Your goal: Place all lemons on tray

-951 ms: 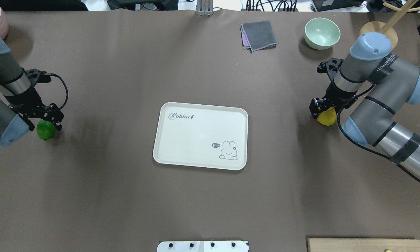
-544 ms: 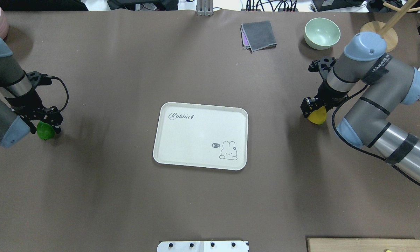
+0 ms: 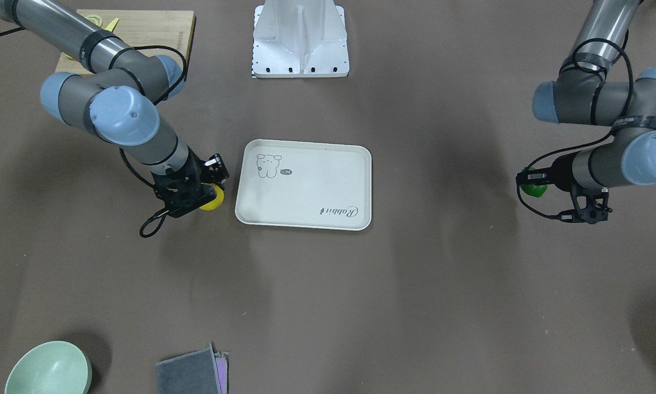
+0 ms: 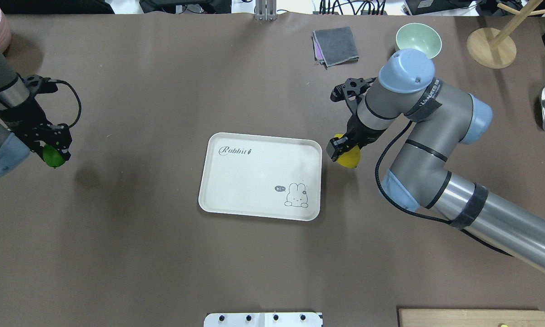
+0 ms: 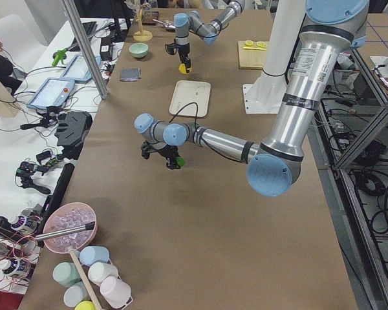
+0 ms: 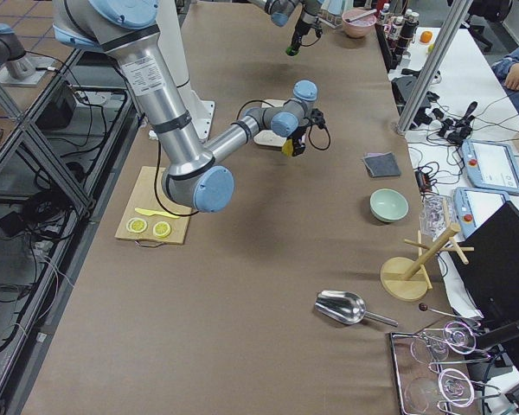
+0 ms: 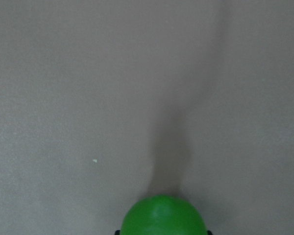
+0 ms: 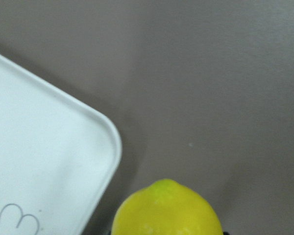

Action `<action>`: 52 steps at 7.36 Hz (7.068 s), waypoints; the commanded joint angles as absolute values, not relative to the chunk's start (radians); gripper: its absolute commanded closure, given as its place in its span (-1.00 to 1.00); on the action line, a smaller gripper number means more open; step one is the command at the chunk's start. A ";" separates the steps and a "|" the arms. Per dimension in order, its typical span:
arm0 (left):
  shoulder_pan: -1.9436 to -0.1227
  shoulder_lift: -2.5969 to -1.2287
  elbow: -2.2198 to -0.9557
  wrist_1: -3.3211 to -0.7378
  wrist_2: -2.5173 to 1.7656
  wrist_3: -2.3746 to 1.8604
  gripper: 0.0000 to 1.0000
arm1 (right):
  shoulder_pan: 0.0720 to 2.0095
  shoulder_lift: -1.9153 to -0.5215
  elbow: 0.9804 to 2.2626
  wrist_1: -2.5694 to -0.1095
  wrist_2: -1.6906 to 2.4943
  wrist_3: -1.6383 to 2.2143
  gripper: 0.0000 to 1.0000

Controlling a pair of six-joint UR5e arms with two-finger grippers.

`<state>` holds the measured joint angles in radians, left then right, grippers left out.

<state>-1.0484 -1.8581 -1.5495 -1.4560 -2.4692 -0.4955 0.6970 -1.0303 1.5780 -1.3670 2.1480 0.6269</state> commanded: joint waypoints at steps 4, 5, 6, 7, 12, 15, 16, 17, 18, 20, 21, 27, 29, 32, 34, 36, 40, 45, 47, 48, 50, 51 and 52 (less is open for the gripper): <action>-0.991 -2.028 -1.648 -1.457 -2.494 -0.509 1.00 | 0.589 -0.921 1.554 -1.367 2.062 0.626 0.50; -0.951 -2.087 -1.610 -1.463 -2.496 -0.506 1.00 | 0.571 -0.881 1.521 -1.365 2.042 0.626 0.43; -0.919 -2.142 -1.558 -1.524 -2.497 -0.508 1.00 | 0.563 -0.879 1.511 -1.358 2.037 0.623 -0.23; -0.872 -2.154 -1.521 -1.643 -2.496 -0.541 1.00 | 0.568 -0.890 1.512 -1.353 2.034 0.623 -0.98; -0.724 -2.265 -1.361 -1.959 -2.479 -0.888 1.00 | 0.757 -0.968 1.514 -1.228 2.170 0.618 -0.99; -0.687 -2.292 -1.358 -1.957 -2.477 -0.937 1.00 | 0.885 -1.044 1.525 -1.138 2.287 0.591 -0.99; -0.686 -2.298 -1.359 -1.957 -2.459 -0.939 0.96 | 0.915 -1.101 1.543 -1.137 2.295 0.528 -0.99; -0.667 -2.298 -1.361 -1.962 -2.426 -0.962 -0.82 | 0.964 -1.152 1.555 -1.138 2.330 0.490 -0.99; -0.661 -2.298 -1.365 -1.963 -2.396 -0.966 -0.96 | 1.012 -1.185 1.555 -1.140 2.373 0.468 -0.99; -0.661 -2.293 -1.371 -1.964 -2.396 -0.968 -0.96 | 1.089 -1.271 1.568 -1.143 2.387 0.416 -0.99; -0.669 -2.290 -1.377 -1.962 -2.396 -0.966 -0.96 | 1.127 -1.314 1.569 -1.149 2.385 0.366 -0.99; -0.994 -2.132 -1.775 -1.328 -2.072 -0.462 -0.96 | 1.336 -1.478 1.624 -1.356 2.396 0.337 -0.99; -1.108 -2.030 -1.831 -1.267 -1.977 -0.368 -0.96 | 1.383 -1.528 1.678 -1.420 2.381 0.290 -0.99; -1.283 -1.817 -1.861 -1.285 -2.082 -0.367 -0.96 | 1.472 -1.523 1.712 -1.659 2.309 0.111 -0.99; -1.356 -1.668 -1.829 -1.456 -2.140 -0.367 -0.96 | 1.474 -1.522 1.710 -1.686 2.313 0.112 -0.99; -1.454 -1.560 -1.729 -1.610 -2.283 -0.307 -0.96 | 1.482 -1.529 1.709 -1.706 2.325 0.114 -0.99; -1.489 -1.513 -1.667 -1.620 -2.313 -0.271 -0.96 | 1.486 -1.535 1.695 -1.698 2.329 0.112 -1.00; -1.551 -1.496 -1.660 -1.615 -2.318 -0.275 -0.96 | 1.485 -1.532 1.680 -1.692 2.324 0.118 -1.00; -1.552 -1.496 -1.657 -1.609 -2.318 -0.275 -0.96 | 1.485 -1.532 1.678 -1.692 2.326 0.118 -1.00; -1.551 -1.497 -1.654 -1.608 -2.318 -0.275 -0.96 | 1.485 -1.532 1.677 -1.692 2.326 0.118 -1.00; -1.551 -1.497 -1.654 -1.608 -2.318 -0.275 -0.96 | 1.485 -1.531 1.675 -1.692 2.326 0.118 -1.00; -1.552 -1.496 -1.654 -1.608 -2.318 -0.275 -0.96 | 1.485 -1.532 1.675 -1.692 2.326 0.118 -1.00; -1.552 -1.496 -1.654 -1.608 -2.318 -0.275 -0.96 | 1.485 -1.531 1.675 -1.692 2.326 0.118 -1.00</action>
